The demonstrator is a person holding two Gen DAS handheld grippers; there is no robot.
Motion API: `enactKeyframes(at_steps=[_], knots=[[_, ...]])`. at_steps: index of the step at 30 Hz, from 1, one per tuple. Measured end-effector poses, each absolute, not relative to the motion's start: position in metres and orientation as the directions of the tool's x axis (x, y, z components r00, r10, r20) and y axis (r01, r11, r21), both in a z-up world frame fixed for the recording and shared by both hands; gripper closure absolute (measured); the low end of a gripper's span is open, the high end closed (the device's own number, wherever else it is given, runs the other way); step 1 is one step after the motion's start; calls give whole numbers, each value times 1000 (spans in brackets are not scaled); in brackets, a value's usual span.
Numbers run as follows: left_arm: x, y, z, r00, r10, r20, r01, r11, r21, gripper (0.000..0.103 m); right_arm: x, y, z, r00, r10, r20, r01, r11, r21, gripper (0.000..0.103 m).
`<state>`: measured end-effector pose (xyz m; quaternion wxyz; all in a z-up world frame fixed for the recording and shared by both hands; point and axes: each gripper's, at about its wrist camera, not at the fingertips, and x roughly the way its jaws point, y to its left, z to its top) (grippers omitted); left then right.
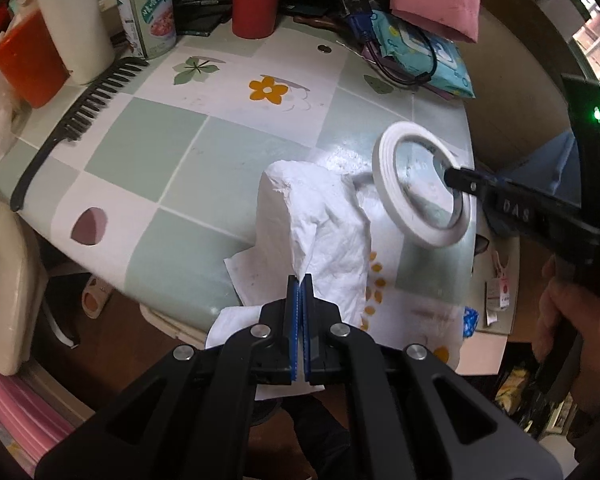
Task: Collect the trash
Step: 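Carry the tissue and tape roll over the trash bin with both grippers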
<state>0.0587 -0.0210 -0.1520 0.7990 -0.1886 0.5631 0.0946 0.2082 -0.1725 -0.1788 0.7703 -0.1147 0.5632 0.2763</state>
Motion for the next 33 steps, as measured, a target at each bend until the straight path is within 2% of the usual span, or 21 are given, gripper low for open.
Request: enactKeyframes(at_steps=[18, 33], knots=[[-46, 26, -132, 342, -139, -929, -120, 974, -190, 101, 29, -157, -142, 300, 235, -925, -393, 914, 105, 88], [-121, 35, -171, 261, -176, -949, -1, 983, -183, 101, -89, -147, -175, 259, 178, -949, -325, 942, 88, 87]])
